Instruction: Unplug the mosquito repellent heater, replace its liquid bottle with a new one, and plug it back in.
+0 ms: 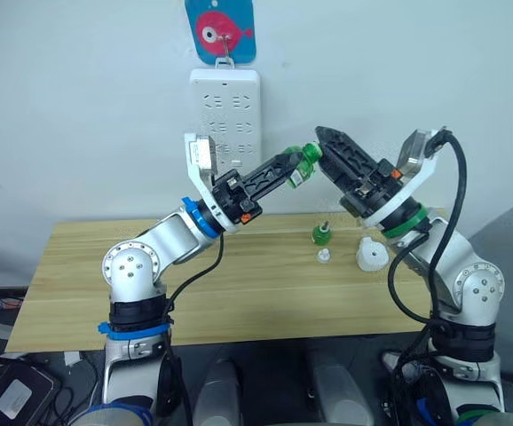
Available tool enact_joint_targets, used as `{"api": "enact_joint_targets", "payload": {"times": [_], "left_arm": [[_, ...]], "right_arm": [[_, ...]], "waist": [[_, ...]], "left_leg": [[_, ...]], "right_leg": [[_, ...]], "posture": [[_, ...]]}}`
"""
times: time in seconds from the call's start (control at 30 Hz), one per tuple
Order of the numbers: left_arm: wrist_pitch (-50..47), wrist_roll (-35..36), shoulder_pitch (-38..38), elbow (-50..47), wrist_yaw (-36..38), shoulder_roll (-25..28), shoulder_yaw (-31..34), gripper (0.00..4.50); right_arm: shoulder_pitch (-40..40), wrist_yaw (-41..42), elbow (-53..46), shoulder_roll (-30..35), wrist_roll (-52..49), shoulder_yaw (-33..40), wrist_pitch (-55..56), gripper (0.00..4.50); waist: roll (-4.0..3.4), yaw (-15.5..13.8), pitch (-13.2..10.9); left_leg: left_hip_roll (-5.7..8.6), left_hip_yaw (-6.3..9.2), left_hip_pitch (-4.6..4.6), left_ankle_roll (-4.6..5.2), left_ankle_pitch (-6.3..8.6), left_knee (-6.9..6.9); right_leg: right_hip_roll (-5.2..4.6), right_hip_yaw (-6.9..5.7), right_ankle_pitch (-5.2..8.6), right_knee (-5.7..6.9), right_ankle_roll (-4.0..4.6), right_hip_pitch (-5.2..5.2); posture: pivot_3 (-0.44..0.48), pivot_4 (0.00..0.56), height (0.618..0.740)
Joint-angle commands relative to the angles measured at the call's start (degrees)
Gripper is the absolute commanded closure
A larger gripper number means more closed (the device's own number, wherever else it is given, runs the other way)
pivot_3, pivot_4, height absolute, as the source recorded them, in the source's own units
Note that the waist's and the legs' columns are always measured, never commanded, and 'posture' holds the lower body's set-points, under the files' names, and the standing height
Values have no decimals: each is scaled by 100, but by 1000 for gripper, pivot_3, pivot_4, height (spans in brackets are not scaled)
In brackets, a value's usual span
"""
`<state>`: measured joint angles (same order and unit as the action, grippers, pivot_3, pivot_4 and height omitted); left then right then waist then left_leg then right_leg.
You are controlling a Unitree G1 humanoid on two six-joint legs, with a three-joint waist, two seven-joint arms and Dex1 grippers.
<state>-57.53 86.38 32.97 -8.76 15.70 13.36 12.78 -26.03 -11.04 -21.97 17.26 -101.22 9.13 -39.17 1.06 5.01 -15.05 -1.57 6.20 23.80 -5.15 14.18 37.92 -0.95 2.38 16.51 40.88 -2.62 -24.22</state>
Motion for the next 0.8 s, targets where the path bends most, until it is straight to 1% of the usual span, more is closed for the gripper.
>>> {"api": "enact_joint_targets", "payload": {"times": [0.03,0.1,0.17,0.2,0.3,0.37,0.47,0.5,0.53,0.63,0.8], "left_arm": [[-32,195,-48,-114,24,166,41,2215],[-42,41,-105,-122,114,369,46,2215],[-64,-480,-322,-278,485,785,-103,2215],[-59,-679,-407,-348,644,936,-178,2215],[65,-1210,-655,-499,1054,1252,-405,2215],[210,-1745,-942,-718,1526,1560,-667,2215],[440,-2247,-1261,-936,1978,1820,-895,2215],[514,-2385,-1342,-981,2083,1870,-943,2215],[573,-2491,-1397,-1012,2166,1894,-975,2215],[730,-2777,-1566,-1104,2348,1929,-1048,2215],[868,-3046,-1809,-1240,2513,1899,-1097,2215]], "right_arm": [[102,144,126,544,426,302,-72,0],[170,191,306,1169,1303,197,-273,0],[244,473,396,2085,2522,-220,-612,0],[263,596,409,2369,2910,-372,-730,0],[256,1085,287,2957,4003,-845,-793,0],[183,1326,212,3114,4453,-1115,-958,0],[-211,1096,288,3488,5175,-1753,-2061,0],[-362,1190,367,3588,5400,-1983,-2345,0],[-437,1316,504,3534,5448,-1993,-2475,0],[-773,1212,1100,3169,5748,-1887,-2994,0],[-1473,1396,2168,2523,6146,-1854,-3968,0]], "waist": [[0,-1,0],[0,0,0],[-1,1,-1],[-1,4,-1],[-1,13,-2],[-1,22,-2],[-6,23,-7],[-7,6,-8],[-7,-1,-8],[-4,-21,-10],[-5,-20,-14]], "left_leg": [[0,-1,0,0,0,0],[1,-2,-1,0,0,0],[1,-3,-2,1,1,-1],[2,-4,-4,1,1,-4],[-2,-6,-6,3,1,-8],[-8,-6,-6,3,2,-8],[-10,-9,-8,4,3,-10],[-10,-8,-7,4,3,-8],[-10,-8,-7,4,3,-6],[-10,-7,-6,5,3,-6],[-10,-7,-3,8,5,-10]], "right_leg": [[0,0,0,0,0,0],[0,1,0,0,0,0],[2,3,1,-1,0,-1],[5,4,1,-2,0,-1],[12,9,2,-5,0,-2],[17,11,2,-6,0,-2],[18,16,2,-6,0,-2],[18,16,2,-7,1,-2],[16,16,2,-7,1,-2],[17,14,2,-12,1,0],[16,14,2,-17,1,-1]], "posture": [[-124,186,725],[-133,204,725],[-135,214,725],[-137,217,725],[-144,231,725],[-146,239,725],[-140,251,725],[-138,253,725],[-136,254,725],[-125,259,725],[-112,264,725]]}}
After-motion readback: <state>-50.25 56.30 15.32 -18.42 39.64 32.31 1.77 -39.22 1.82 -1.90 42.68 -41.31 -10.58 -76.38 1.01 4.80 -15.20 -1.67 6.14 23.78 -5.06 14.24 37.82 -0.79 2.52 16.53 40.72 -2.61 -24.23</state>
